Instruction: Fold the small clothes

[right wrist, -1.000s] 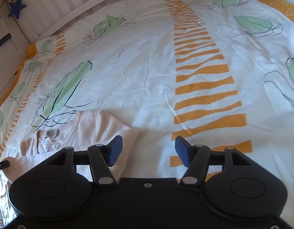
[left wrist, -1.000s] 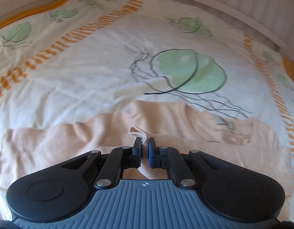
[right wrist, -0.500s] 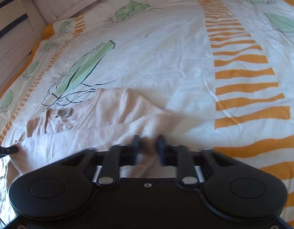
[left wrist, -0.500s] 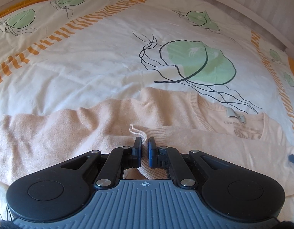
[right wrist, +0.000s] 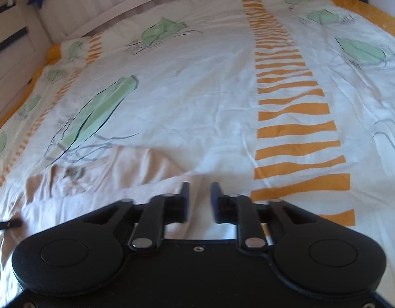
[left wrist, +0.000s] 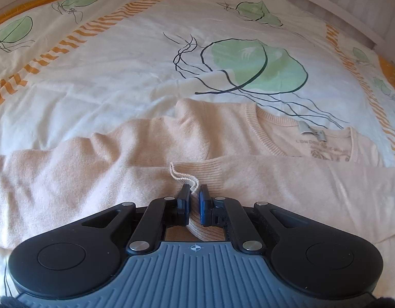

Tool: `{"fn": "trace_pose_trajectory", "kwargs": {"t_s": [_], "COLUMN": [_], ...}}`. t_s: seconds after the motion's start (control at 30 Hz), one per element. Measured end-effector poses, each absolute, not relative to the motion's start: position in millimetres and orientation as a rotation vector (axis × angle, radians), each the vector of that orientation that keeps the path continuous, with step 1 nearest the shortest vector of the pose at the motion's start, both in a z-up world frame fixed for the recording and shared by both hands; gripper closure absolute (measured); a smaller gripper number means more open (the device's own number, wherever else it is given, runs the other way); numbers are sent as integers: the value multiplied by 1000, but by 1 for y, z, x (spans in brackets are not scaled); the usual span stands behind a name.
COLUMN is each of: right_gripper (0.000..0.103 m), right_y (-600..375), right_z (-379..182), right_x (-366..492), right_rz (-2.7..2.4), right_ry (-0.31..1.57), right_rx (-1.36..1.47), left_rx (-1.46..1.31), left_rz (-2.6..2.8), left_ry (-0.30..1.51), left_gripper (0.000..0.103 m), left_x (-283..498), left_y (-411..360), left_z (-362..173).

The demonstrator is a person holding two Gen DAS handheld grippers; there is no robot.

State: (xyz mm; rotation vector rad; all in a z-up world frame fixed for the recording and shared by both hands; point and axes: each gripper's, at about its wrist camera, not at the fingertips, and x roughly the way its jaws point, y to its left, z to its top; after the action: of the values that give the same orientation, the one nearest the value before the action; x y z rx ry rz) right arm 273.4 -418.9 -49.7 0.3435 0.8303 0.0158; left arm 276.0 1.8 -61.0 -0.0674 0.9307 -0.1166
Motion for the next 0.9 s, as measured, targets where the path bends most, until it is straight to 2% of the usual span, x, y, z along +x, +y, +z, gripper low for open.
{"fn": "trace_pose_trajectory", "kwargs": {"t_s": [0.03,0.17,0.33,0.53,0.9], "right_gripper": [49,49,49,49,48], "right_y": [-415,-409,-414,-417,-399], "right_z": [-47,-51,-51,-53,-58], "right_x": [268,257,260,256,229], "right_rz": [25,56,60,92,168], "right_ry": [838,909,911,957,1034], "right_rx": [319,319,352,403,402], "left_rx": [-66,-46,16,124,171], "left_rz": [-118,-125,-133,-49,-26], "left_ry": [928,897,809,979,975], "left_gripper": [96,96,95,92,92], "left_x": [276,273,264,271,270], "left_y": [3,6,3,3,-4], "left_z": [-60,-53,-38,-69,-77]}}
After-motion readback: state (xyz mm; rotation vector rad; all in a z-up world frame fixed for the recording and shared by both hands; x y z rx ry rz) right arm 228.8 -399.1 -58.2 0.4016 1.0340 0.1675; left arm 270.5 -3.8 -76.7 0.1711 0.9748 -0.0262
